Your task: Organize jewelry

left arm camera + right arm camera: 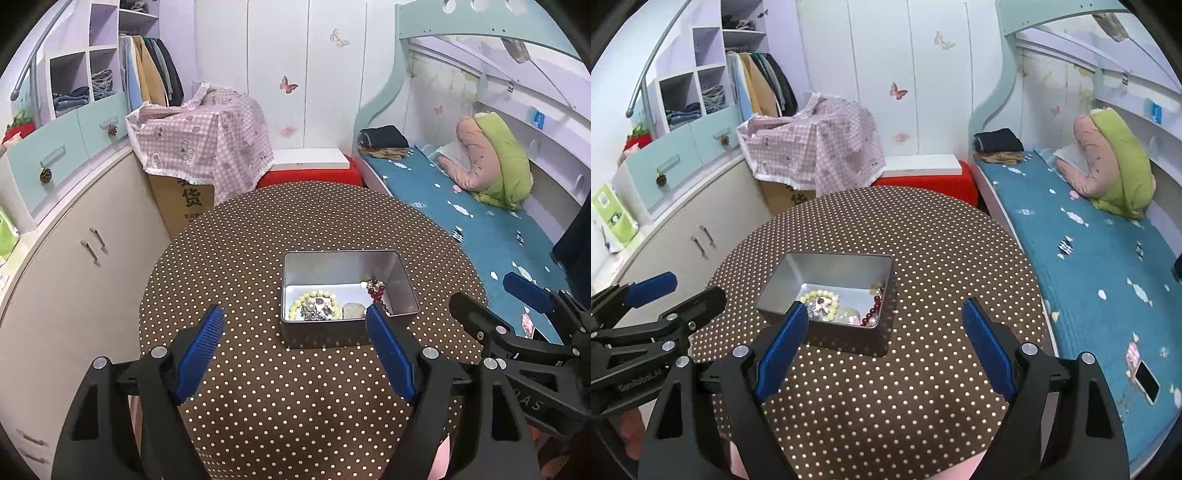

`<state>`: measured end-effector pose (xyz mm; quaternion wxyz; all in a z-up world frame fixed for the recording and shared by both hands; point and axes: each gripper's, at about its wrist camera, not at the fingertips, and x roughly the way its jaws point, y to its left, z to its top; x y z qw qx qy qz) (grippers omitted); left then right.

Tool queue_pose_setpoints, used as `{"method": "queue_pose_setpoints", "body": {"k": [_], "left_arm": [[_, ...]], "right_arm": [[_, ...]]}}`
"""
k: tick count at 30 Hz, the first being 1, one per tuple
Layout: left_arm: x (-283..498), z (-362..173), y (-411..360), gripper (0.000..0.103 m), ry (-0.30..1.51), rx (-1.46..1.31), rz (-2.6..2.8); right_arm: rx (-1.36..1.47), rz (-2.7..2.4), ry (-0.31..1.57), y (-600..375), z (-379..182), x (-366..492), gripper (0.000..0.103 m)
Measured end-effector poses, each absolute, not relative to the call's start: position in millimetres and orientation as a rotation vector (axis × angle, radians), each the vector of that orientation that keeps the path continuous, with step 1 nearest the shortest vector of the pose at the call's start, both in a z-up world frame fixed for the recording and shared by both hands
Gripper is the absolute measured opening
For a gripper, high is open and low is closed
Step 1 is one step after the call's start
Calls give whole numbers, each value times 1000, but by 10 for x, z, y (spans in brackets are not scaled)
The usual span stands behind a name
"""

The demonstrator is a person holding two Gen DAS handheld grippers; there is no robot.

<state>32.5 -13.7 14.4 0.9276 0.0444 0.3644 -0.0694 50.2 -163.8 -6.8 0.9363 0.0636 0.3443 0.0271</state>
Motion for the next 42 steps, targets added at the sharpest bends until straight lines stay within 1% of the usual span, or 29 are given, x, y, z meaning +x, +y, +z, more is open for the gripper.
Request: {"method": "queue_pose_setpoints", "body": {"k": [9, 42], "left_arm": [[361, 128, -142, 77, 758, 96, -141], [465, 18, -171, 77, 807, 95, -154]], "right_arm": [[130, 53, 700, -1650, -74, 512, 85], [131, 39, 718, -1665, -159, 579, 85]]}}
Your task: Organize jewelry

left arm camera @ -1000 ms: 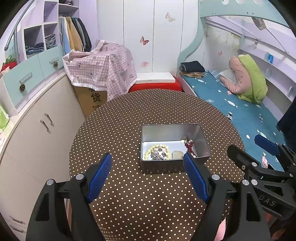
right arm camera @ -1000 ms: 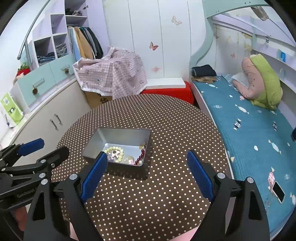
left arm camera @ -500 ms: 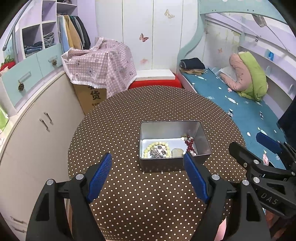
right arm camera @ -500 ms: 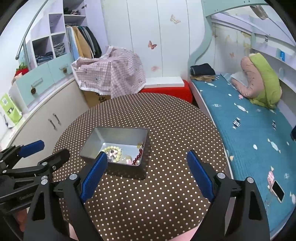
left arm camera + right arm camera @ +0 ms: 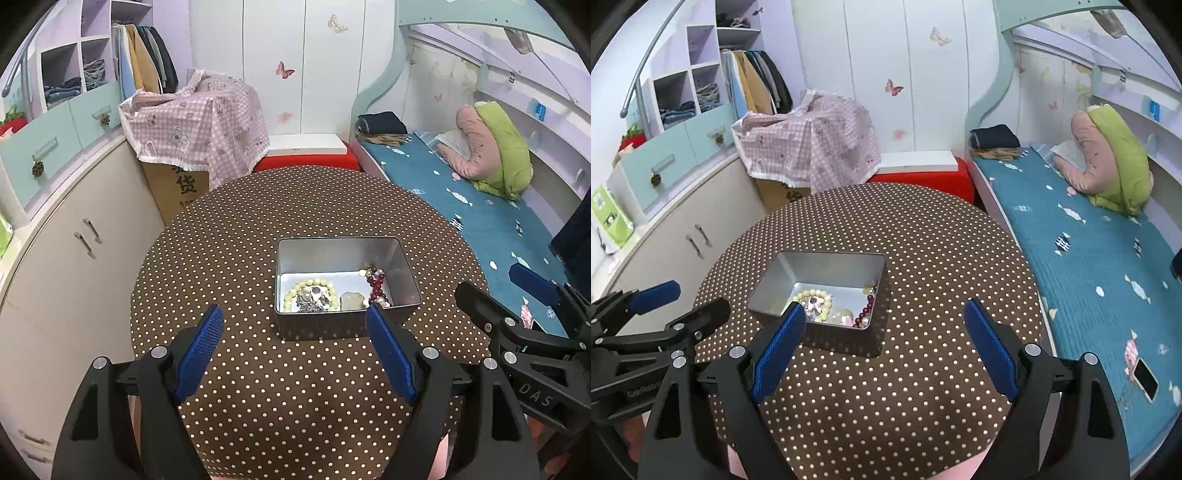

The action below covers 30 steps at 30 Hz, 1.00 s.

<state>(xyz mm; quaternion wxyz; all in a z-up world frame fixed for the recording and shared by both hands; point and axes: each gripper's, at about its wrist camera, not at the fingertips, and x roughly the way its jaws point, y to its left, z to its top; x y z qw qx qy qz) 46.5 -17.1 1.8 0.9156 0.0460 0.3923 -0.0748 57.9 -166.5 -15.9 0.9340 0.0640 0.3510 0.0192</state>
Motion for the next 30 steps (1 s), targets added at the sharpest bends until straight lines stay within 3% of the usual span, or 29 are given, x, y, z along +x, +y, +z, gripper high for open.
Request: {"method": "queue_pose_setpoints", "body": {"k": [30], "left_arm": [[547, -22, -118, 77, 829, 81, -155]], "right_arm": [[125, 37, 730, -1655, -202, 618, 85]]}}
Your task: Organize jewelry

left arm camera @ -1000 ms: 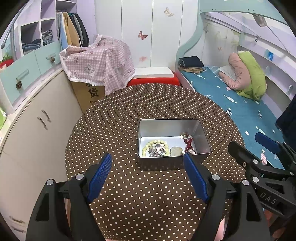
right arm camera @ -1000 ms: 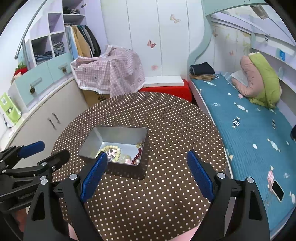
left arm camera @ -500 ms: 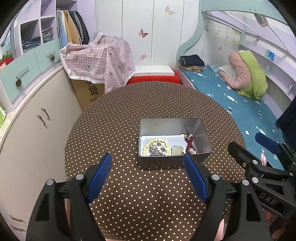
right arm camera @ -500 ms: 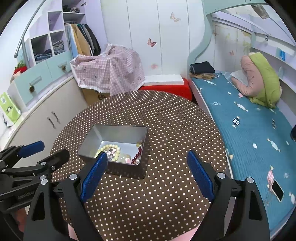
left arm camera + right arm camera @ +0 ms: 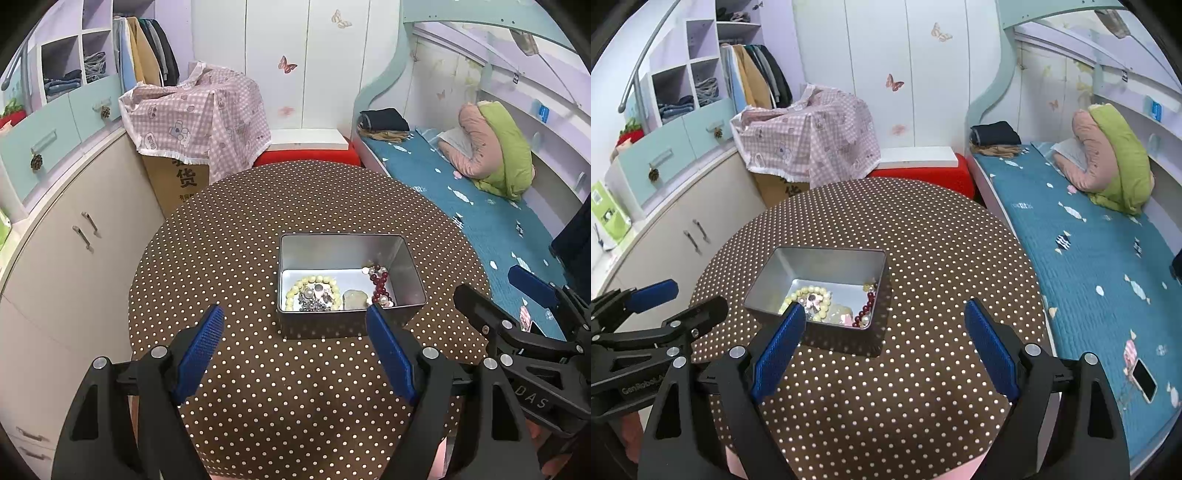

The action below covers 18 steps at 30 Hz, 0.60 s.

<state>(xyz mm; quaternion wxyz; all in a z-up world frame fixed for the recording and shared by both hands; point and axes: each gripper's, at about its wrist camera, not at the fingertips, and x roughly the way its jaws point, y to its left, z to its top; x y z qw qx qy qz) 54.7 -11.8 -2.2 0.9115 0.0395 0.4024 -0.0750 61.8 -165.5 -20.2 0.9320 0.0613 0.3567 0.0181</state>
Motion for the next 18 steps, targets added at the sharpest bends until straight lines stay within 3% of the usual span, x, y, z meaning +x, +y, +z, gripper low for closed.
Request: {"method": "queue_pose_setpoints", "body": {"k": [18], "left_arm": [[582, -47, -97, 77, 844, 78, -155]], "right_arm": [[121, 36, 747, -1669, -319, 673, 85]]}}
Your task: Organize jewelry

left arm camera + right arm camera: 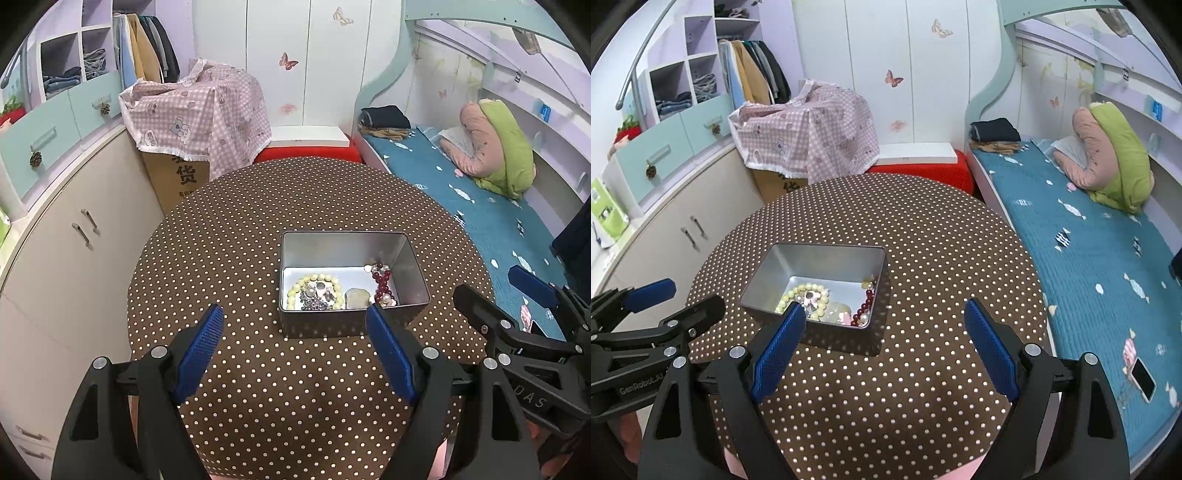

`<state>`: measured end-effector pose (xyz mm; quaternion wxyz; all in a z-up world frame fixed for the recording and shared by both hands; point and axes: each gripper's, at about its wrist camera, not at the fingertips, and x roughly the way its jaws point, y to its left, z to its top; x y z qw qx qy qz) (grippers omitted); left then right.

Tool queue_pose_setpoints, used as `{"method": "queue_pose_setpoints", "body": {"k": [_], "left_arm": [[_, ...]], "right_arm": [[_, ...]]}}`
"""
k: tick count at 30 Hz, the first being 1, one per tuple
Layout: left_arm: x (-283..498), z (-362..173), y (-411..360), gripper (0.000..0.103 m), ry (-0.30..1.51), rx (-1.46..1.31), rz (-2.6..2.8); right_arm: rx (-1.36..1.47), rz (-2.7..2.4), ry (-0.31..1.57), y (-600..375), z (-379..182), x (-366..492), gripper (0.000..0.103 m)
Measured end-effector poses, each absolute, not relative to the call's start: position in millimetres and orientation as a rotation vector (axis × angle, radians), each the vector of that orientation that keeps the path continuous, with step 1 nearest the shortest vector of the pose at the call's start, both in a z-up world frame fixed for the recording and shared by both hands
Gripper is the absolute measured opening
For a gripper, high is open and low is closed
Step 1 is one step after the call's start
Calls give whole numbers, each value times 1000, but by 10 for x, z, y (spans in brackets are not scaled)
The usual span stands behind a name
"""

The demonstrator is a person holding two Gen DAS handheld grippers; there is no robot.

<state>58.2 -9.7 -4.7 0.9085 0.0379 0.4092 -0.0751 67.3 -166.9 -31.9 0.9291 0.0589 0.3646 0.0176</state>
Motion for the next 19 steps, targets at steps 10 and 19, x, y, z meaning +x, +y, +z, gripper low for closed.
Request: {"method": "queue_pose_setpoints", "body": {"k": [10, 19], "left_arm": [[595, -50, -96, 77, 845, 78, -154], [600, -76, -93, 77, 855, 74, -159]], "right_arm": [[121, 36, 747, -1670, -309, 682, 85], [121, 35, 748, -1669, -303, 684, 85]]}}
